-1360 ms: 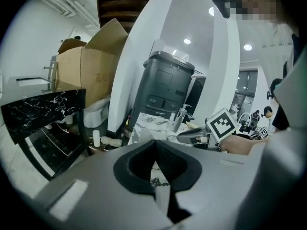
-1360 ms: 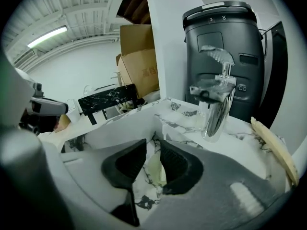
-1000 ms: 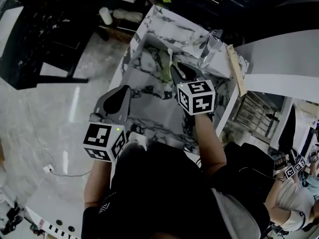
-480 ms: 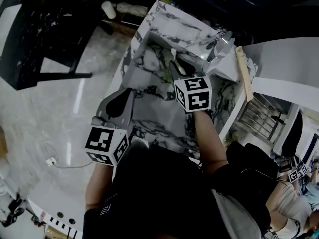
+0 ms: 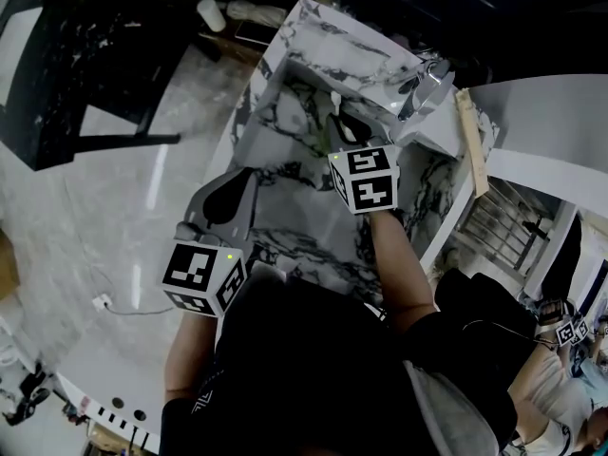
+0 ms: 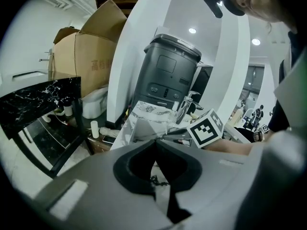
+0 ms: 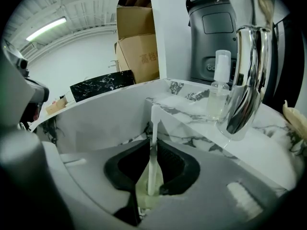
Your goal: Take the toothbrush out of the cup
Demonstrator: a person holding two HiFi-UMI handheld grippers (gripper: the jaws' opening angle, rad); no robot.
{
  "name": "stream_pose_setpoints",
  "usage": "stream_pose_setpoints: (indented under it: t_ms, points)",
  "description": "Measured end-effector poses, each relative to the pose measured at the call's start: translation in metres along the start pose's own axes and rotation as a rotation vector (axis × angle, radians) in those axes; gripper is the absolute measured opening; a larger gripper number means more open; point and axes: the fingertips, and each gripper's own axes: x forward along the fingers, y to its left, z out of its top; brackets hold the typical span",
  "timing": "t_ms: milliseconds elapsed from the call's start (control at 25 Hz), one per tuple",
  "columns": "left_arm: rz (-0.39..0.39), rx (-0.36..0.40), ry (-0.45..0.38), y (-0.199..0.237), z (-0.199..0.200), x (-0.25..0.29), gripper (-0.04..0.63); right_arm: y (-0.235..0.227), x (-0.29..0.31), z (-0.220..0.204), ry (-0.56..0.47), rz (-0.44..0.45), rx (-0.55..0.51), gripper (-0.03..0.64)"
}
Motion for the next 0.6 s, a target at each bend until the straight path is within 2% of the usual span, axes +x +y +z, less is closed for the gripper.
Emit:
stream_pose_setpoints:
  t_ms: [600]
  points:
    - [-0.019, 0.002, -0.051, 0.001, 0.01, -0.018, 0.015, 0.016, -0.025, 0.019, -0.054, -0.058, -0.086, 0.046]
